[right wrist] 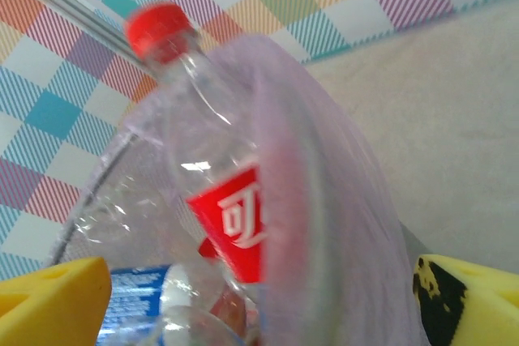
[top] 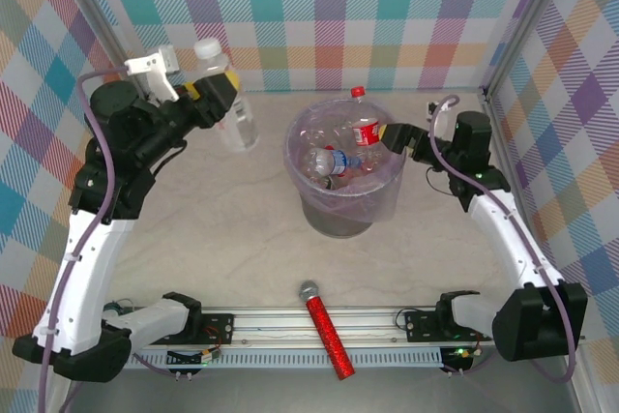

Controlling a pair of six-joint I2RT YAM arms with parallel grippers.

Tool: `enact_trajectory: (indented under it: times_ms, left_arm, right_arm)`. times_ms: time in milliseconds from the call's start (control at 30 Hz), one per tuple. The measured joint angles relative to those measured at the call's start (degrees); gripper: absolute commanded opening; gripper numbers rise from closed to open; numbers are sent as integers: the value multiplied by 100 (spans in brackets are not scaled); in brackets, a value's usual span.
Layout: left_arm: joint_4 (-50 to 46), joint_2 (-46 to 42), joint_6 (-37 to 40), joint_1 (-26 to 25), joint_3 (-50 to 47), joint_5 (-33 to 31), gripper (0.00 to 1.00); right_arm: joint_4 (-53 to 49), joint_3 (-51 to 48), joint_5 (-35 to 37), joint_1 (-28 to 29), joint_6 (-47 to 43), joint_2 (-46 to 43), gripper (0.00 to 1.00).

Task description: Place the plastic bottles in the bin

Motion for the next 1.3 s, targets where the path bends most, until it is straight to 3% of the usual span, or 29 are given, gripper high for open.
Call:
enact_trajectory:
  times_ms: [200,333,533,700,967,1300]
  left_arm:
    - [844,1117,-140,-678,494,28,42]
    - [979,2048,179,-1233,979,-177,42]
    - [1095,2837,590,-1523,955,-431,40]
    - [1303,2892,715,-1567,404,-627,40]
    - [2404,2892,555,-1611,-439,-669,42]
    - [2435,2935,837,-2044,-487,-1016,45]
  right_arm:
    - [-417,398,402,0,-273,-557,97]
    - [-619,398,549,-7,-275,-660,96]
    - [-890,387,629,-11,-350,-662,96]
    - [-979,387,625,-11,-404,-664,96]
    - [-964,387,535,-11,-402,-605,96]
    - [-944,387,413,-11,-402,-485,95]
